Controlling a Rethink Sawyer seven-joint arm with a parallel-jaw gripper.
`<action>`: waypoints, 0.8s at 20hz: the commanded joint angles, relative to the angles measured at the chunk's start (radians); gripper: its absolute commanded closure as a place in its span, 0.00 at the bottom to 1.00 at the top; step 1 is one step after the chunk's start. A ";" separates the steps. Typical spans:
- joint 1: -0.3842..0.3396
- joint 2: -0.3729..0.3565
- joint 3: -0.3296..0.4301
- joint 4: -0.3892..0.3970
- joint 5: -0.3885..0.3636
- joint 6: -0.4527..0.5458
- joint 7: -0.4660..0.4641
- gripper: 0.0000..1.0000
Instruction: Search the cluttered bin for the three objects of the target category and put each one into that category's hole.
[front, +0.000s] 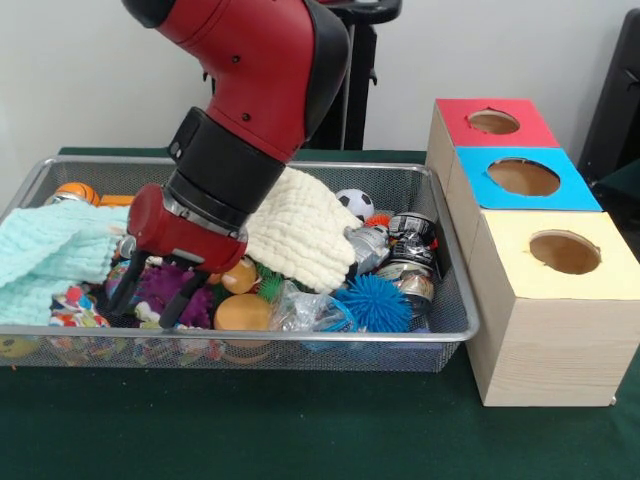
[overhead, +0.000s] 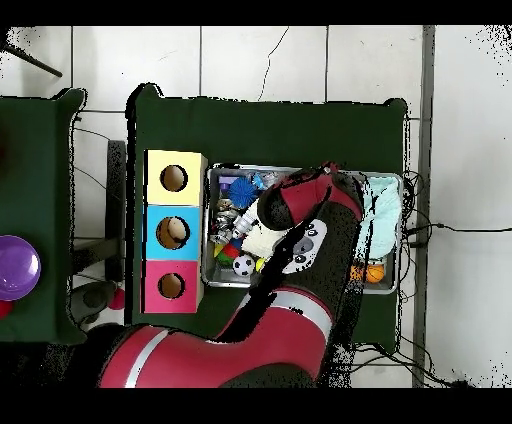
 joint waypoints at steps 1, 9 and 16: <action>-0.024 -0.015 0.175 0.127 0.062 0.131 0.088 0.00; -0.028 -0.020 0.197 0.153 0.082 0.130 0.102 0.00; -0.025 0.029 0.175 0.123 0.070 0.052 0.131 0.00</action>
